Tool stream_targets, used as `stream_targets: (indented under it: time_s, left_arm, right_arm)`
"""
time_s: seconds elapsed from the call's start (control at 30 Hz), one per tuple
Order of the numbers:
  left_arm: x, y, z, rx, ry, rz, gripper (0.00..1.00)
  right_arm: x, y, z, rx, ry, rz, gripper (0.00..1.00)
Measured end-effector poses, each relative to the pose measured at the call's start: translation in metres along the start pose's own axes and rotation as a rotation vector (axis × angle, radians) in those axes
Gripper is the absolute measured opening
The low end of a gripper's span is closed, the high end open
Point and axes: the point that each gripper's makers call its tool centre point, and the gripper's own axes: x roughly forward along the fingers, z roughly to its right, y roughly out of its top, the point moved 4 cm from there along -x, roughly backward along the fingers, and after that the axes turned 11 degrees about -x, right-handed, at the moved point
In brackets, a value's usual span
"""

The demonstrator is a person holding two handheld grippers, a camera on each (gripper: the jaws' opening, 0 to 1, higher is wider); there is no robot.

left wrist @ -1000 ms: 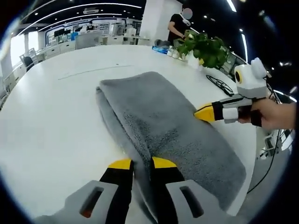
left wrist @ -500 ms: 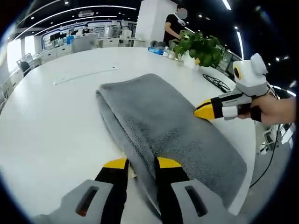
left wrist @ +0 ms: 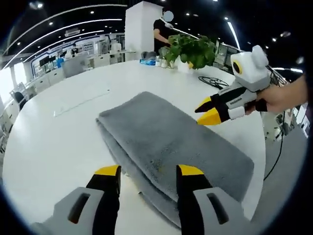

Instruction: Fold the towel on the table until its edges align and the towel forms a compact rectangular stack.

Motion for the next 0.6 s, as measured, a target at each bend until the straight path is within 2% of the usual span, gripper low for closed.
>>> stream_targets:
  time_s: [0.1, 0.23, 0.37, 0.6]
  left_arm:
    - [-0.003, -0.002, 0.009, 0.016, -0.032, -0.003, 0.53]
    - [-0.007, -0.013, 0.021, 0.062, -0.062, -0.031, 0.54]
    - [-0.013, -0.022, 0.036, 0.098, -0.086, -0.043, 0.55]
    - [-0.020, -0.028, 0.053, 0.147, -0.134, -0.059, 0.55]
  right_arm:
    - [-0.005, 0.002, -0.005, -0.031, 0.017, 0.005, 0.27]
    - [-0.012, -0.001, -0.010, -0.065, 0.050, 0.009, 0.28]
    - [-0.017, -0.006, -0.016, -0.076, 0.074, 0.005, 0.28]
    - [-0.025, -0.011, -0.032, -0.077, 0.109, 0.005, 0.28]
